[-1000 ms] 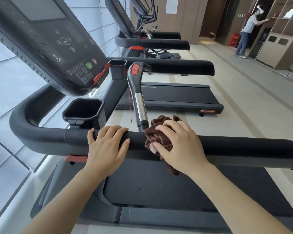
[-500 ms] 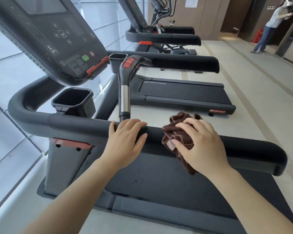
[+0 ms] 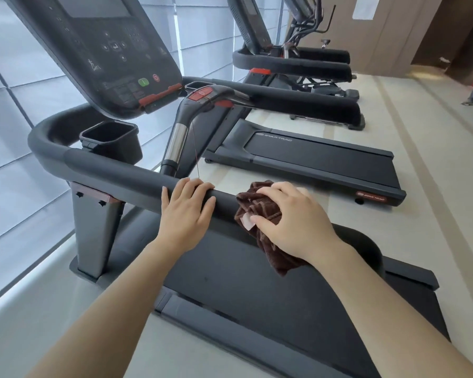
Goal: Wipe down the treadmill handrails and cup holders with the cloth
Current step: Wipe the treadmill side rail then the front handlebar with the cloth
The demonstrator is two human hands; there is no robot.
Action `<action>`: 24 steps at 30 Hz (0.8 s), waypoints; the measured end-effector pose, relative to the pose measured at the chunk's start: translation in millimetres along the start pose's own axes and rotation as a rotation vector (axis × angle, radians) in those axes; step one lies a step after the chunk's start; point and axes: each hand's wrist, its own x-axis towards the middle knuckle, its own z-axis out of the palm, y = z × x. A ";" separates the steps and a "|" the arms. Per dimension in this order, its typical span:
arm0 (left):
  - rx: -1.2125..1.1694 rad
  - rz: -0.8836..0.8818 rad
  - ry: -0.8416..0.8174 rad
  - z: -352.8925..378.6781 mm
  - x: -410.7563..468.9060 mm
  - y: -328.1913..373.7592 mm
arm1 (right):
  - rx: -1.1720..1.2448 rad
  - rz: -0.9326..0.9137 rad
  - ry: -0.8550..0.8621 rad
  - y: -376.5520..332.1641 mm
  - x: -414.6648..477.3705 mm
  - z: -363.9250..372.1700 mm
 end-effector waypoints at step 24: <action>0.021 -0.040 0.143 24.9 -2.3 1.7 | 0.085 -0.135 -0.068 8.2 22.2 -2.1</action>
